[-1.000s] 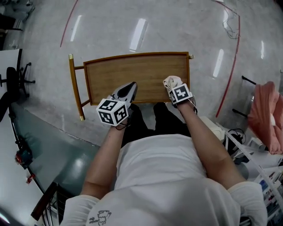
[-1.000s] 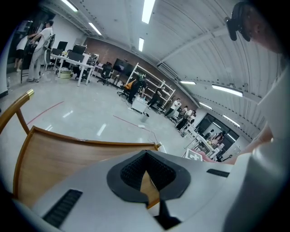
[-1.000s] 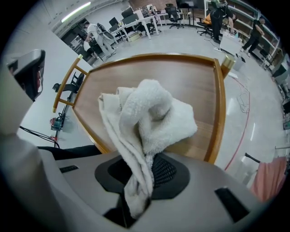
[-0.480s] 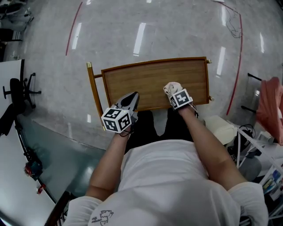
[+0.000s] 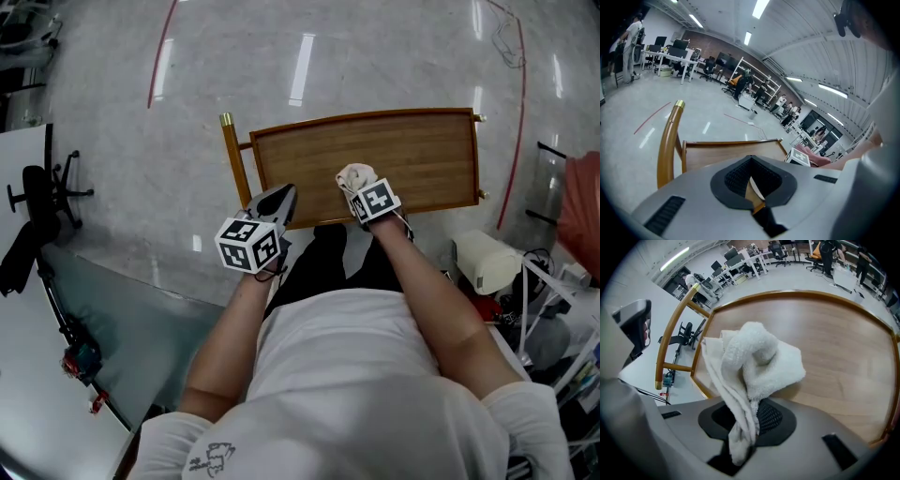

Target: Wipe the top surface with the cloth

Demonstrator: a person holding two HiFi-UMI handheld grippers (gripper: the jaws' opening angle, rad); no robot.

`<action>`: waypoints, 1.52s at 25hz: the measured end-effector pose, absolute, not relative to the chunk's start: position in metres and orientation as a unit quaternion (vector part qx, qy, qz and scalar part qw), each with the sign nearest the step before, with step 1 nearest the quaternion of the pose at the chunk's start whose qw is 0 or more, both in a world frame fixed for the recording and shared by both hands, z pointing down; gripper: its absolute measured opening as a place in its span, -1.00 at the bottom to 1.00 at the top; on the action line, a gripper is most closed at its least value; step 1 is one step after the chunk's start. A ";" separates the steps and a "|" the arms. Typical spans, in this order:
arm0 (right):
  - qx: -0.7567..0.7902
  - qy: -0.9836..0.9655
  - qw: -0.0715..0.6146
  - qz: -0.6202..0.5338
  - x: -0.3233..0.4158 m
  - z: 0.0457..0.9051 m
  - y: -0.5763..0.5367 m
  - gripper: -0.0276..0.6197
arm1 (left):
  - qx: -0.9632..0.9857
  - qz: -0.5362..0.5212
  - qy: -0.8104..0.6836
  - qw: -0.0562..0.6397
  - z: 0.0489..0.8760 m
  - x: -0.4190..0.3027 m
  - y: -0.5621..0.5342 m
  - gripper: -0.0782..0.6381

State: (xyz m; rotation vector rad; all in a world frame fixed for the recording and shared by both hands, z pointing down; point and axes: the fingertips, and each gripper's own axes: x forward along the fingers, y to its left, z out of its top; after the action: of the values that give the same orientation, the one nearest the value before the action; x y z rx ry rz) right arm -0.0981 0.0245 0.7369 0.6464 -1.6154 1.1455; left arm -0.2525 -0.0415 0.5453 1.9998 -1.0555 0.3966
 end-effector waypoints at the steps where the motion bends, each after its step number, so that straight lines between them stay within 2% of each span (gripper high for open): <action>1: 0.264 -0.672 0.503 0.476 -0.112 0.737 0.025 -0.61 | 0.793 0.158 -0.422 0.411 0.546 -0.262 -0.043 -0.76; 19: 0.176 -0.707 0.480 0.489 -0.300 0.740 0.057 -0.61 | 0.772 0.136 -0.462 0.415 0.546 -0.354 -0.032 -0.76; 29: 0.161 -0.693 0.461 0.531 -0.314 0.742 0.056 -0.61 | 0.771 0.133 -0.466 0.414 0.542 -0.365 -0.033 -0.76; 38: 0.184 -0.711 0.436 0.521 -0.324 0.736 -0.010 -0.61 | 0.775 0.134 -0.456 0.416 0.542 -0.356 -0.043 -0.76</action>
State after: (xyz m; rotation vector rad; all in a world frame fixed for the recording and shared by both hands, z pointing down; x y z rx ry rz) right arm -0.3245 -0.0096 0.7361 0.4570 -1.7688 1.2956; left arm -0.3559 -0.0428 0.5424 1.9470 -1.1438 0.3364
